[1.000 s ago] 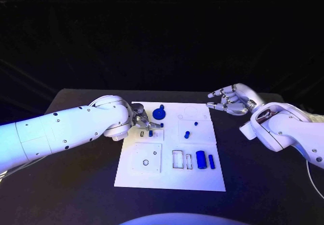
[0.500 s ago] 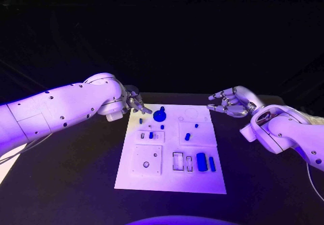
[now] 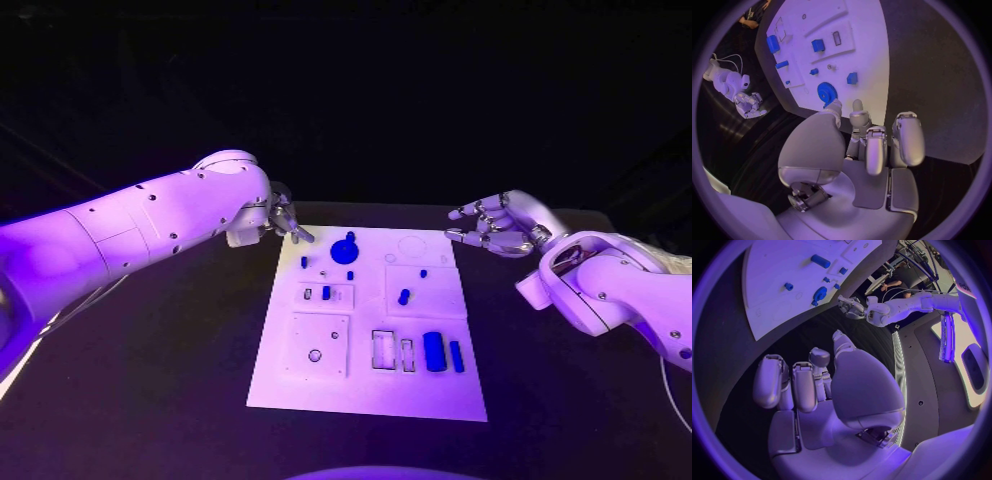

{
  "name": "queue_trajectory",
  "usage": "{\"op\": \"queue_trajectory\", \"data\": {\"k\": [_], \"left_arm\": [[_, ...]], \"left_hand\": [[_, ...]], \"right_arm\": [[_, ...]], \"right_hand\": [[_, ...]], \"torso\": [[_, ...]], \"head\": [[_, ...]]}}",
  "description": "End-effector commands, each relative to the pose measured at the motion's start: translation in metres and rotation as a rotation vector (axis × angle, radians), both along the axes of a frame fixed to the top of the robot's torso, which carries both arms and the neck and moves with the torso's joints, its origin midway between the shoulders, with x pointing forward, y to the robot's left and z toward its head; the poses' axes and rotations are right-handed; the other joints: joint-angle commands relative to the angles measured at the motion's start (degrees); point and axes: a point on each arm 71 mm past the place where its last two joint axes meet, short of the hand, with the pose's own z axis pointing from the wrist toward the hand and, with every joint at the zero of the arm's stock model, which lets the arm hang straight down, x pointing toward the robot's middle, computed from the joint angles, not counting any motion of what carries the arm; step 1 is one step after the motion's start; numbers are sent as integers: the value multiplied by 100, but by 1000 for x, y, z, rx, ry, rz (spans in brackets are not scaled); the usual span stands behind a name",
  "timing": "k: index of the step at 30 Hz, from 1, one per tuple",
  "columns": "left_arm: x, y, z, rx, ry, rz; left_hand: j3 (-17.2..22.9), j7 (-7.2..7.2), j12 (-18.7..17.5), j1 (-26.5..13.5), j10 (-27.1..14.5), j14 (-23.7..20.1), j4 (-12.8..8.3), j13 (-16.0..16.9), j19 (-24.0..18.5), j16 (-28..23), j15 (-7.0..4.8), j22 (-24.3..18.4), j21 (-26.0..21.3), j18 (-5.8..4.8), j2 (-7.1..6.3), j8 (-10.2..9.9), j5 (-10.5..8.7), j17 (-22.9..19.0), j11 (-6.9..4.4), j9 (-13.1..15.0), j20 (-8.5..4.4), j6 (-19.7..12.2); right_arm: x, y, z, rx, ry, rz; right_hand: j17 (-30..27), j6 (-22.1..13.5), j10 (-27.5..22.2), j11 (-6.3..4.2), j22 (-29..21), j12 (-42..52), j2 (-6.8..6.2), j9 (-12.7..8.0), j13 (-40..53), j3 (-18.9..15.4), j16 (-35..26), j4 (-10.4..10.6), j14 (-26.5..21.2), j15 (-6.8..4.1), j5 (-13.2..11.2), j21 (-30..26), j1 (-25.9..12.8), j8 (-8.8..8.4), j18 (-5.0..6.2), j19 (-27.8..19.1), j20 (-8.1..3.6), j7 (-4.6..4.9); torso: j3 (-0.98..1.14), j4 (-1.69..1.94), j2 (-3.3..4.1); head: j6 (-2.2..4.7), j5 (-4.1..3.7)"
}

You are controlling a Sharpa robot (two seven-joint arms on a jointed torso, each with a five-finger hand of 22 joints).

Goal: Assemble the parts on the task board

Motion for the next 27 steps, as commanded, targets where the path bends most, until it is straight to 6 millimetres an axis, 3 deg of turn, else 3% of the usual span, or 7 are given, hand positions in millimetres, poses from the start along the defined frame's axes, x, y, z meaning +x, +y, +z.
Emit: {"op": "queue_trajectory", "data": {"k": [1,13,20,27], "left_arm": [[1,0,-2,65,27,-32],[4,-6,-13,86,59,-33],[2,-10,-16,64,74,-39],[0,-9,-18,75,114,-50]], "left_hand": [[-66,10,58,-144,69,603,4,43,61,17,-24,64,48,49,2,18,14,1509,-5,-24,2,64],[-194,-10,135,-335,121,603,6,110,94,17,-39,121,86,36,24,35,1,1509,-21,-53,-13,110],[-209,-20,186,-366,155,603,3,160,114,17,-46,156,112,28,78,47,4,1509,-30,-55,-19,128],[-215,-26,211,-373,171,603,-1,184,124,17,-49,175,126,24,100,55,6,1509,-35,-55,-22,140]], "right_arm": [[0,2,0,0,-1,13],[0,4,-1,2,-1,19],[0,5,-1,2,0,22],[0,5,-1,1,2,21]], "right_hand": [[147,51,-17,7,-4,-6,48,7,-4,-29,-15,-7,283,-24,19,-21,0,-10,71,-39,-15,3],[151,52,-17,6,-7,-3,53,8,-3,-27,-12,-10,284,-25,24,-22,4,-10,71,-40,-15,3],[151,52,-17,6,-7,-3,53,8,-3,-27,-12,-10,284,-25,24,-22,4,-10,71,-40,-15,3],[151,52,-17,6,-7,-3,53,8,-3,-27,-12,-10,284,-25,24,-22,4,-10,71,-40,-15,3]], "torso": [[-7,-11,8],[-15,-15,17],[0,-14,9],[0,-6,6]], "head": [[-13,15],[-47,24],[-52,25],[-64,26]]}}
